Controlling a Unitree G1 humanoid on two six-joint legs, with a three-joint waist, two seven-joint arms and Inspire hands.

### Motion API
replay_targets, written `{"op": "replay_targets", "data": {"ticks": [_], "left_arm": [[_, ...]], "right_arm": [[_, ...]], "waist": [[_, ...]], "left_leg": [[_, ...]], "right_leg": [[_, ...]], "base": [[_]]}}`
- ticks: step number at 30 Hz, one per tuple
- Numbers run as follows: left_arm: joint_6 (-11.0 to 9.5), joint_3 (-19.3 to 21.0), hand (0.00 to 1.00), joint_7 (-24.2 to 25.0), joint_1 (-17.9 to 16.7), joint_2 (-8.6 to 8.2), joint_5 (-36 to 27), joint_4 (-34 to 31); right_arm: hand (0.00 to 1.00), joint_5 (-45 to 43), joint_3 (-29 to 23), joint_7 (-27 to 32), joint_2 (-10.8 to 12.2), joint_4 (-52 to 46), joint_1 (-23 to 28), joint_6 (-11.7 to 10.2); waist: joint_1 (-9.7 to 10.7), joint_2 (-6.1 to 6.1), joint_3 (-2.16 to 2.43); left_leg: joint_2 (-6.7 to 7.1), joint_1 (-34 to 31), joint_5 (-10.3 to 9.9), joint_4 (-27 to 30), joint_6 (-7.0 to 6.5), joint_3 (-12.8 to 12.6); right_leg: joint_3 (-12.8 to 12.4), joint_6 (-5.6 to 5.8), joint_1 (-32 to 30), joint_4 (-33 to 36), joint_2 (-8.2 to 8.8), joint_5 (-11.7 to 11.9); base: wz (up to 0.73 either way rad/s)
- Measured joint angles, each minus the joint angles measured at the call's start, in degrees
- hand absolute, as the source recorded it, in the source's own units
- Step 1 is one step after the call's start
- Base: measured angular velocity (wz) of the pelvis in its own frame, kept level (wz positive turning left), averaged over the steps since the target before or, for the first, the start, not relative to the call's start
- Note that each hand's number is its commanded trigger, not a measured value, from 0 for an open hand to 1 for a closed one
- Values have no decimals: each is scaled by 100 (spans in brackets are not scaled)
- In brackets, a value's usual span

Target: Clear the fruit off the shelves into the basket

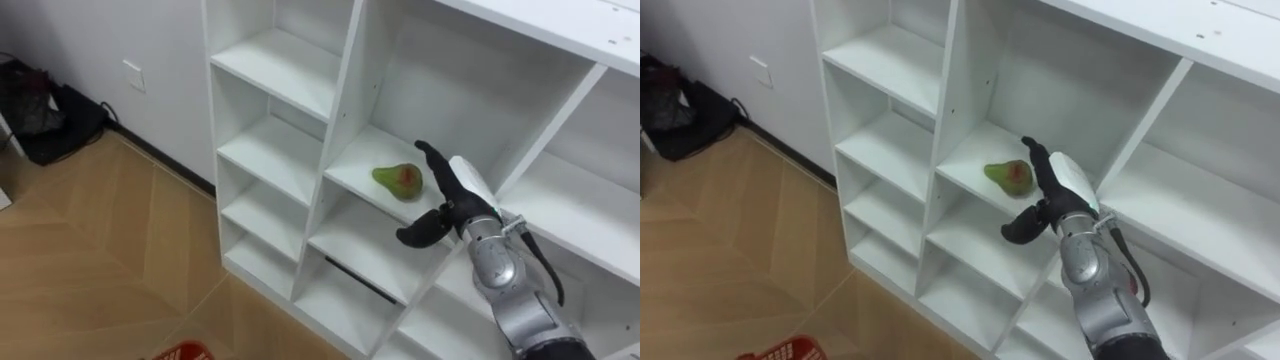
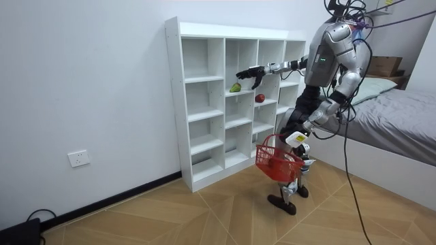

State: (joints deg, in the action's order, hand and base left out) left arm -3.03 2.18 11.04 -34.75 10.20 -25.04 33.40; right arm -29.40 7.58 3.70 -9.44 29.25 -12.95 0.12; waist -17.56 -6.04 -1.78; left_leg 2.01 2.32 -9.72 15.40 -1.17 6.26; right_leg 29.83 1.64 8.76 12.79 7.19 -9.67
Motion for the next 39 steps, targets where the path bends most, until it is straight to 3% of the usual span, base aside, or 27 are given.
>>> {"op": "replay_targets", "data": {"ticks": [9,15,23,29,32,39], "left_arm": [[260,-18,100,-165,-35,-41,298,142],[431,-13,100,-180,-53,-53,723,141],[599,-21,100,-219,-59,-23,1038,145],[775,-502,100,-164,-198,-72,1803,229],[819,-694,100,-114,-210,-102,1854,268],[909,-672,100,109,-207,-78,2257,191]], "right_arm": [[0,951,-27,295,-1,100,-210,-4],[0,1426,-25,338,-29,146,-211,-11],[0,1988,-17,439,-28,536,-463,-21],[0,2047,-17,522,-38,592,-466,-55],[0,2032,-16,579,-44,603,-467,-55],[0,1733,-16,567,-63,602,-581,-54]], "waist": [[23,43,7],[53,142,57],[54,143,53],[57,154,43],[26,140,34],[-3,135,36]], "left_leg": [[-11,-14,-5,25,5,9],[-13,-8,-4,16,5,14],[-14,17,-6,39,7,7],[-20,-52,-65,185,-3,12],[-28,-75,-80,219,-1,10],[-37,-83,-82,192,2,-34]], "right_leg": [[-1,-5,13,-12,-16,0],[1,-6,29,-7,-18,0],[-3,-9,42,3,-18,2],[-2,-9,42,6,-28,2],[-3,-9,27,7,-24,2],[-57,-10,-34,14,-29,-5]], "base": [[0],[0],[0],[0],[0],[-3]]}}
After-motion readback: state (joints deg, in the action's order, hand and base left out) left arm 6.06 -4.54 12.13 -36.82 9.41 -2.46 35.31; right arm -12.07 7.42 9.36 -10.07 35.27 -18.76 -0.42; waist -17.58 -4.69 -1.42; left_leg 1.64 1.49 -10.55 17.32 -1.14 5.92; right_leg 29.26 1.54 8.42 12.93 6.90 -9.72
